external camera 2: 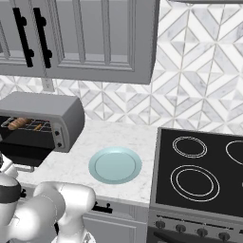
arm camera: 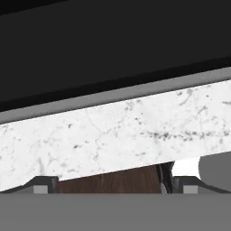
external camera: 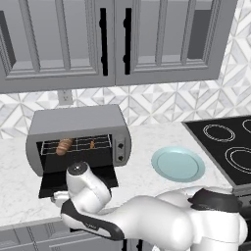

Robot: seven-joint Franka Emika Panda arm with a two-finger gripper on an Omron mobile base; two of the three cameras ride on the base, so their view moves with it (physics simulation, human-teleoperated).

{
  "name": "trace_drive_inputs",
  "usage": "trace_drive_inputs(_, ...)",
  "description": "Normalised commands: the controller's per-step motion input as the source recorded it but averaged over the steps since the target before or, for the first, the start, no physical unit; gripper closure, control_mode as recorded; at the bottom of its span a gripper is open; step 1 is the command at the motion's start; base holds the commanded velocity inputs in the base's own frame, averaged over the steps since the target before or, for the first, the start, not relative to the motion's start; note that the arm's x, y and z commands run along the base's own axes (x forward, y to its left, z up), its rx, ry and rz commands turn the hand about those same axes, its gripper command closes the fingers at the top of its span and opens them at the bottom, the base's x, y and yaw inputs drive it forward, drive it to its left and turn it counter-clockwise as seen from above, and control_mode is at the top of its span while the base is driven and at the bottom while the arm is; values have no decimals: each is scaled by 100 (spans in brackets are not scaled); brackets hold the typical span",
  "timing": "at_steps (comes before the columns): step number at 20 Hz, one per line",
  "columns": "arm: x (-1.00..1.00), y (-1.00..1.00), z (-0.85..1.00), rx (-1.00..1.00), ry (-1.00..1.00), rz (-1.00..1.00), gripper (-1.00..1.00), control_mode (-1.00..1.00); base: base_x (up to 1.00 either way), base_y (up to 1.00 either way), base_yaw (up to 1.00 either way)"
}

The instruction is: Pick up the kebab skewer and baguette bread, and place them inside the toaster oven. Close the toaster oven door and start by setting the timer.

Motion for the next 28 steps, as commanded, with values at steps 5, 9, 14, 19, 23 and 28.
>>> trace_drive_inputs(5, 24, 0, -21, -9, -11, 9, -100, -100, 0, 0, 0)
trace_drive_inputs(9, 42, 0, -13, -6, -5, 11, -100, -100, 0, 0, 0)
trace_drive_inputs(14, 49, 8, -3, -1, 0, 11, -100, -100, 0, 0, 0)
trace_drive_inputs(19, 5, 18, -24, 0, -1, 5, -100, -100, 0, 0, 0)
trace_drive_inputs(23, 0, 3, -31, 0, -8, 1, -100, -100, 0, 0, 0)
trace_drive_inputs(28, 0, 0, -25, 0, -6, 0, -100, -100, 0, 0, 0)
